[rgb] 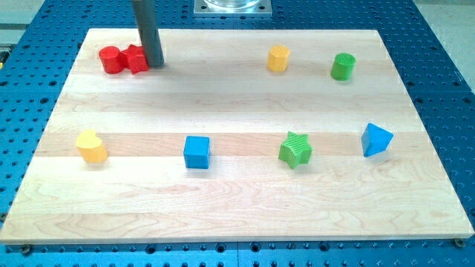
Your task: Slide the red star below the red circle
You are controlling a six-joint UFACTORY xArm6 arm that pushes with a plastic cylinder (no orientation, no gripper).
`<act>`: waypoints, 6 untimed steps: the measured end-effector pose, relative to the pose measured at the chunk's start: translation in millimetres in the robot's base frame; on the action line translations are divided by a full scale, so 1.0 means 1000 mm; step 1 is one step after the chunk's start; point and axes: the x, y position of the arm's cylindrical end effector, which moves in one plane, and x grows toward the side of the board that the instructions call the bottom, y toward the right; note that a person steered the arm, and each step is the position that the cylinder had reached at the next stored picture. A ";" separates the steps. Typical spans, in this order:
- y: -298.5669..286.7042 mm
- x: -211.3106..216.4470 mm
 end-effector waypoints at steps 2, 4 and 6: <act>-0.009 -0.044; -0.019 0.038; -0.049 0.057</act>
